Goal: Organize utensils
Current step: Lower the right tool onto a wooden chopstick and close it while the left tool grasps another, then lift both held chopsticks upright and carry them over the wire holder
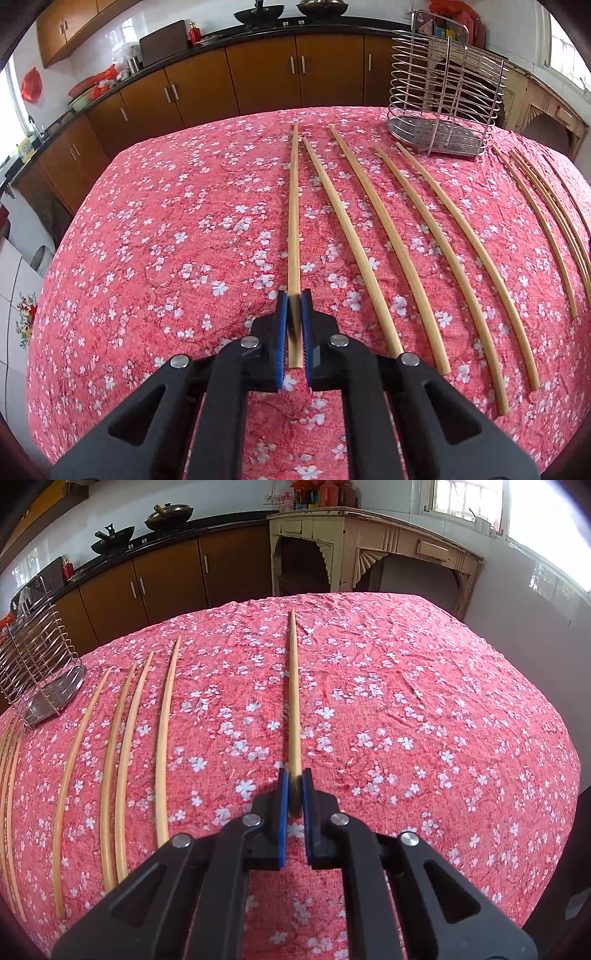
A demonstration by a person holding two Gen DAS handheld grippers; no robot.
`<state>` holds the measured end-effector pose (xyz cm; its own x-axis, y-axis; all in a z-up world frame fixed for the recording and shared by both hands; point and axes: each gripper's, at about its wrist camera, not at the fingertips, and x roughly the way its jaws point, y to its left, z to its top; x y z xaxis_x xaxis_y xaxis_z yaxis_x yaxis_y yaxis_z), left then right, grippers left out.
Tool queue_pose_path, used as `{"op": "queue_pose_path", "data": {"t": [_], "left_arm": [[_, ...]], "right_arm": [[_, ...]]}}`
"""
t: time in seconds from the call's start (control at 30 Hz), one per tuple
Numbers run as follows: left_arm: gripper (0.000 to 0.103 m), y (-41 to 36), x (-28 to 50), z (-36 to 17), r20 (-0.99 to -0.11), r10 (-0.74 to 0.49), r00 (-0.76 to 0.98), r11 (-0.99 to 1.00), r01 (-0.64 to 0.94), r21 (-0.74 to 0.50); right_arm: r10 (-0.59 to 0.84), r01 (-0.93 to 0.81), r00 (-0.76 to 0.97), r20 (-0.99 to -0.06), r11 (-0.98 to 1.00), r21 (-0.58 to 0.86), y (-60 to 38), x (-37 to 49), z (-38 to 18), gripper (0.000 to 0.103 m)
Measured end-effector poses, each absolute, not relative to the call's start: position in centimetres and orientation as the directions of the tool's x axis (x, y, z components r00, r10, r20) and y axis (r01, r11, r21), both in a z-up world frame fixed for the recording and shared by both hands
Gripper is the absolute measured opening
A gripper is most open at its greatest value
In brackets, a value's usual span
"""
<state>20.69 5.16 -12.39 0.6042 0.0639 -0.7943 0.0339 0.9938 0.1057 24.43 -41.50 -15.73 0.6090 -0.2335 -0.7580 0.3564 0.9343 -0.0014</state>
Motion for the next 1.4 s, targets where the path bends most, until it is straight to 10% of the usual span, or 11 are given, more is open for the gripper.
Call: {"op": "queue_pose_path", "data": {"t": [1.4], "left_arm": [[0.007,5.7,18.3,-11.0,-0.751,0.071,0.657,0.989,0.05,0.137]], "right_arm": [[-0.266,0.331,0.71,-0.652,0.943,-0.024,-40.5,21.4,-12.8,0.008]]}}
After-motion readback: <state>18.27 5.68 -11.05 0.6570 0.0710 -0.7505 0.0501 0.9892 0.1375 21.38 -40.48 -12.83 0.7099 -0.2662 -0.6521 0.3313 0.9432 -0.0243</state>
